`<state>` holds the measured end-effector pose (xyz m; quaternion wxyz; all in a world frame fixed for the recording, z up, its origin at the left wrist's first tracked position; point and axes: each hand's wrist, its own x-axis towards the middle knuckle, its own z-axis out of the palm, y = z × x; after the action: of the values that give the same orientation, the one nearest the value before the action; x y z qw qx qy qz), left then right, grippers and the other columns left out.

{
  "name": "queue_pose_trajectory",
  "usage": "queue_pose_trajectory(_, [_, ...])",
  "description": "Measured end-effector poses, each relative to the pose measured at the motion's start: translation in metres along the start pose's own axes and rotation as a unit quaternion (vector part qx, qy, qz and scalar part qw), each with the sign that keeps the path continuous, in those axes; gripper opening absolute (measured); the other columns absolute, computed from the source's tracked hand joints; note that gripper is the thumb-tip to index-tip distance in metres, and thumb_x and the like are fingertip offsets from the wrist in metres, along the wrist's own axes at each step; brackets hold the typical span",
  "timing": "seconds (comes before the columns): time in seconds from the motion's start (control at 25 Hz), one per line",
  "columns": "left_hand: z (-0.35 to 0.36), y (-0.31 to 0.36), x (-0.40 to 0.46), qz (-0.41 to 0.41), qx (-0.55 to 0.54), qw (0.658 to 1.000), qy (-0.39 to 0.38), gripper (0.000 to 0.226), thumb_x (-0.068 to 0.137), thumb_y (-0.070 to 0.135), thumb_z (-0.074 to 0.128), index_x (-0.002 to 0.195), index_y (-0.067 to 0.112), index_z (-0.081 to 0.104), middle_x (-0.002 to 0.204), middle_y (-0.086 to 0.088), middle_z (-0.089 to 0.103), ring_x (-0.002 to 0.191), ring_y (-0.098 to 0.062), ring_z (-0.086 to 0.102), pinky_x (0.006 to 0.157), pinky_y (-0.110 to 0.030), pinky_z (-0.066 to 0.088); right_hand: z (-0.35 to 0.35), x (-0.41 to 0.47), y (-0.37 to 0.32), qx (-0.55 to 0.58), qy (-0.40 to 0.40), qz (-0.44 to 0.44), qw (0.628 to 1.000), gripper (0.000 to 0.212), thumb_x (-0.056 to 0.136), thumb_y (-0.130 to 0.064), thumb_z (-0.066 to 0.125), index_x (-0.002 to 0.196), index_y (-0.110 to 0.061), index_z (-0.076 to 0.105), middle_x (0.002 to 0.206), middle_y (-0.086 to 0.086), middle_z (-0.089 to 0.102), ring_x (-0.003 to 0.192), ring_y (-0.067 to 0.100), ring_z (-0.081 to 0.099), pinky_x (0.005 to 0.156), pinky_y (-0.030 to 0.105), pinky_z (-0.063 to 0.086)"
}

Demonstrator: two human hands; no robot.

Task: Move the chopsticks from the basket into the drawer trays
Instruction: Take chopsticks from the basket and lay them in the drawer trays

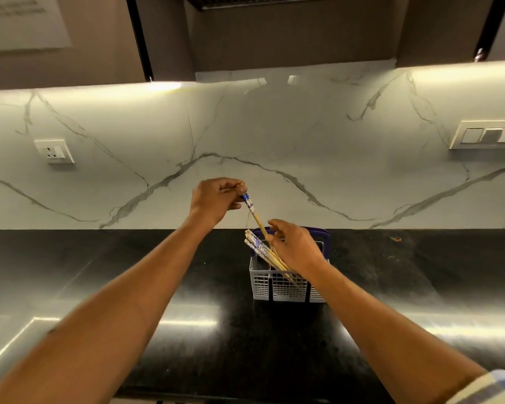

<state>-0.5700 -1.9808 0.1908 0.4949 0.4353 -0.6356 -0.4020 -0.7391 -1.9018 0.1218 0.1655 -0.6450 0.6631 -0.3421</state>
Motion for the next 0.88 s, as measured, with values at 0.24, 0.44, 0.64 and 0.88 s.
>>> queue_pose_trajectory(0.24, [-0.015, 0.083, -0.005, 0.086, 0.038, 0.991, -0.095, 0.021, 0.09, 0.013, 0.069, 0.109, 0.007, 0.071, 0.093, -0.006, 0.075, 0.081, -0.017, 0.076, 0.071, -0.028, 0.063, -0.038, 0.0, -0.029, 0.128, 0.027, -0.022, 0.991, 0.025, 0.093, -0.024, 0.067, 0.116, -0.015, 0.071, 0.097, 0.003, 0.075, 0.086, 0.022, 0.072, 0.083, 0.032, 0.061])
queue_pose_trajectory(0.44, [-0.015, 0.108, -0.015, 0.09, 0.045, 0.989, -0.11, 0.019, 0.091, 0.014, 0.068, 0.109, 0.008, 0.072, 0.094, -0.008, 0.076, 0.082, -0.018, 0.076, 0.073, -0.03, 0.063, -0.063, -0.019, -0.028, 0.3, -0.041, 0.017, 0.953, 0.013, 0.09, -0.017, 0.07, 0.1, -0.013, 0.075, 0.094, 0.009, 0.078, 0.089, 0.022, 0.076, 0.088, 0.038, 0.061])
queue_pose_trajectory(0.64, [-0.002, 0.104, -0.027, 0.053, 0.017, 0.99, -0.128, 0.018, 0.09, 0.011, 0.068, 0.108, 0.006, 0.071, 0.091, -0.008, 0.075, 0.075, -0.014, 0.076, 0.068, -0.026, 0.062, -0.071, -0.045, -0.009, 0.333, -0.108, 0.075, 0.934, 0.018, 0.088, -0.011, 0.071, 0.105, -0.004, 0.075, 0.094, 0.016, 0.078, 0.086, 0.025, 0.076, 0.078, 0.031, 0.062])
queue_pose_trajectory(0.88, [0.035, 0.063, -0.051, -0.054, -0.109, 0.98, -0.155, 0.02, 0.09, 0.009, 0.068, 0.11, 0.006, 0.069, 0.099, -0.014, 0.076, 0.087, -0.024, 0.076, 0.079, -0.039, 0.063, -0.056, -0.077, 0.02, 0.355, -0.11, 0.107, 0.922, 0.016, 0.087, -0.013, 0.073, 0.102, -0.008, 0.077, 0.095, 0.014, 0.078, 0.094, 0.029, 0.075, 0.088, 0.037, 0.059])
